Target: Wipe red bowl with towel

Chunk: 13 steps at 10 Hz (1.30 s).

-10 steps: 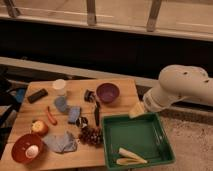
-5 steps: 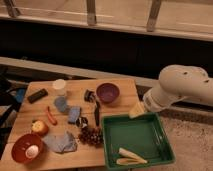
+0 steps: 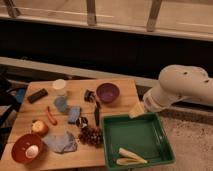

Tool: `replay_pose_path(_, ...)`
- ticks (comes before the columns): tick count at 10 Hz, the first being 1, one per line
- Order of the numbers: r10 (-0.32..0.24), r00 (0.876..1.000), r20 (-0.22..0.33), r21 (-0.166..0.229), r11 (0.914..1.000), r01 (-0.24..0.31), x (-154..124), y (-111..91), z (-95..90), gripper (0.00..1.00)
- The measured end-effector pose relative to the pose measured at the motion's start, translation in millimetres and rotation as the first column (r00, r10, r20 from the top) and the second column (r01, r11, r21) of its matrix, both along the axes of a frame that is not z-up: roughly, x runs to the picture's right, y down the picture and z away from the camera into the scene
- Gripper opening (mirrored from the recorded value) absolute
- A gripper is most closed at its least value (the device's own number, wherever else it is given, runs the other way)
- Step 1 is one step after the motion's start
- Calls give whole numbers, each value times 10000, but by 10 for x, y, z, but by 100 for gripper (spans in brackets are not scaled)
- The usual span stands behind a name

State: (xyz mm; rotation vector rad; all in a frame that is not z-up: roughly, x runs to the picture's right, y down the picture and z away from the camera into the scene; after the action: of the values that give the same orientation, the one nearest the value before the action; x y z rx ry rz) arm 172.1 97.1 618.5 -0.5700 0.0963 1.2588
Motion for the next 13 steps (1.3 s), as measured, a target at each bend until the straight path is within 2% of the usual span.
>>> replay_pose_path(7,-26,10000,4,20,10000,26,-2,-10,-8,69)
replay_pose_path(8,-313,9995,-70,30,9995,313,-8,-15,-28,69)
replay_pose_path(10,-928,9956,85,-35,9957,929,-222,-7,5,69)
replay_pose_path(11,-1370,9904,187,-91,9905,1372,-414,15,53,69)
replay_pose_path(13,-2363,9702,533,-179,9712,2376,-960,116,171,69)
